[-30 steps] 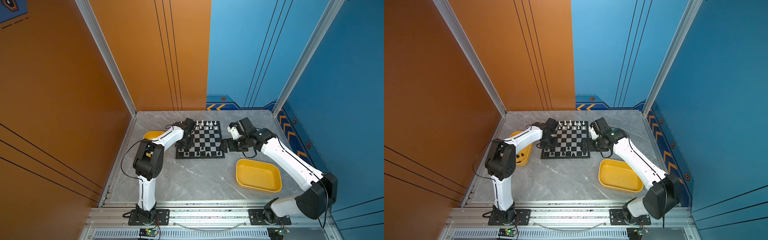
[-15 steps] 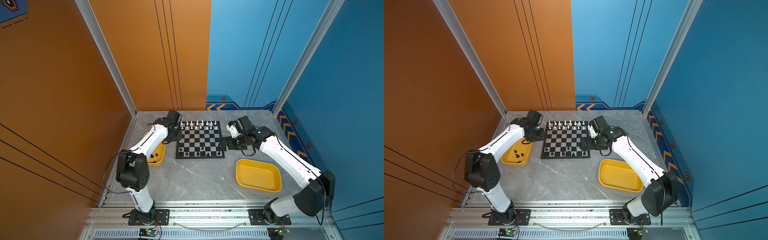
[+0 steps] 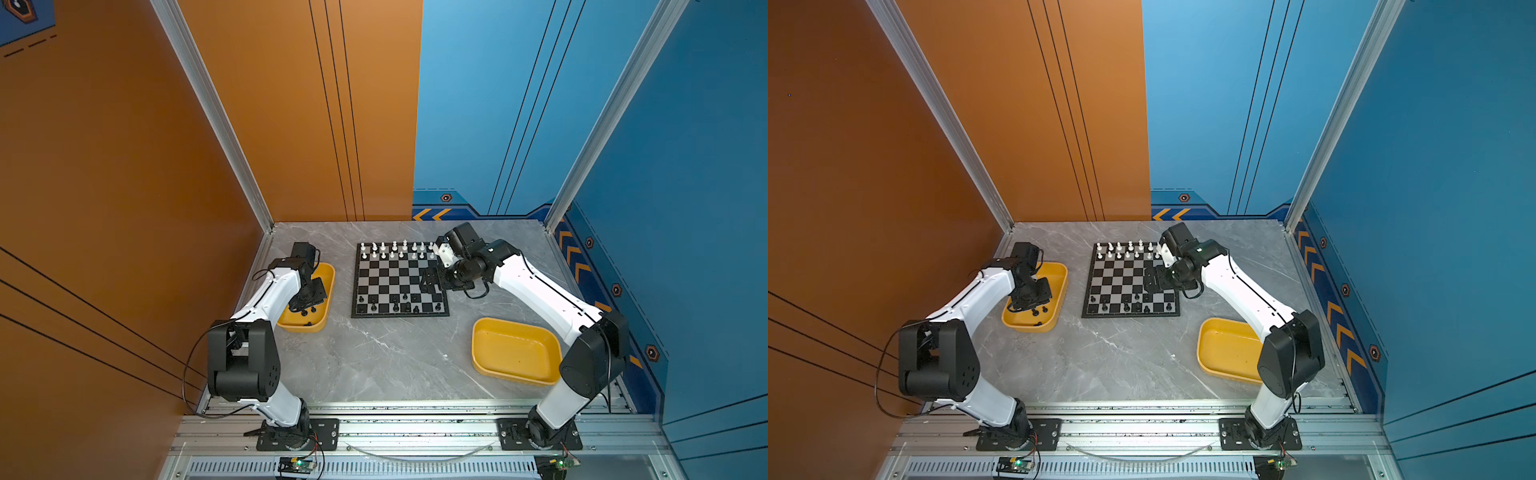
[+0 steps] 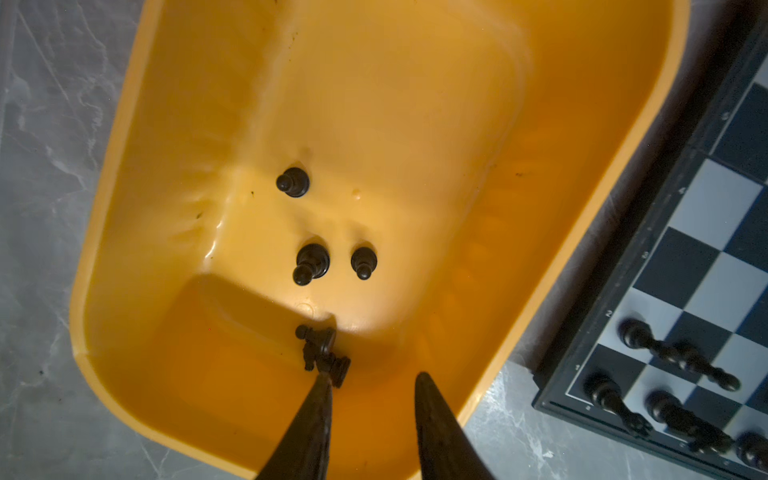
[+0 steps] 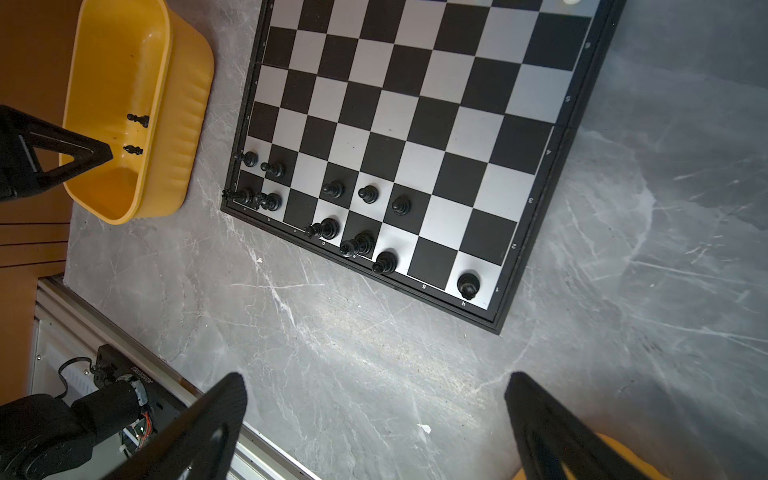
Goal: Set up the chess pieces on the board
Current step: 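Lower the left gripper and close it on a black pawn in the tray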
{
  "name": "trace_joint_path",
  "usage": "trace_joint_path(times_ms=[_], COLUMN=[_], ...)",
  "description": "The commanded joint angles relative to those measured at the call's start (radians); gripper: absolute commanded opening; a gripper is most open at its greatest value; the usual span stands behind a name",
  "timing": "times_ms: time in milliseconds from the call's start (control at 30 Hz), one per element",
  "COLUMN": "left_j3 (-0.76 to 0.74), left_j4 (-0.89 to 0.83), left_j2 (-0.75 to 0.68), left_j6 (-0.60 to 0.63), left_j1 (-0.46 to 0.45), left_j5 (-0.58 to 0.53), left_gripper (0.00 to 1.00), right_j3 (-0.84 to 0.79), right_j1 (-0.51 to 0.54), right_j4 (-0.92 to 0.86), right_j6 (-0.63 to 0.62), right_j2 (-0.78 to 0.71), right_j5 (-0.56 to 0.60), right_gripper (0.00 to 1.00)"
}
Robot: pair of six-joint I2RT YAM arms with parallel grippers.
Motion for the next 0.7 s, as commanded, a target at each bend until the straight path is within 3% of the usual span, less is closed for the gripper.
trace_joint_path(times_ms=[0, 667], left_j3=[-0.009, 0.08], left_j4=[0.028, 0.052], left_j2=[0.043, 0.227], left_j6=[0.022, 0.06], left_j1=[0.012, 0.027], left_j5=[0.006, 0.009], left_gripper=[0.35, 0.3], right_j3=[0.049, 0.115], right_j1=[0.006, 0.001], right_j4=[-0.017, -0.042], right_j6=[-0.02, -0.017], right_j2=[0.023, 0.076], right_j5=[-0.017, -0.003], right_gripper=[1.0, 1.0])
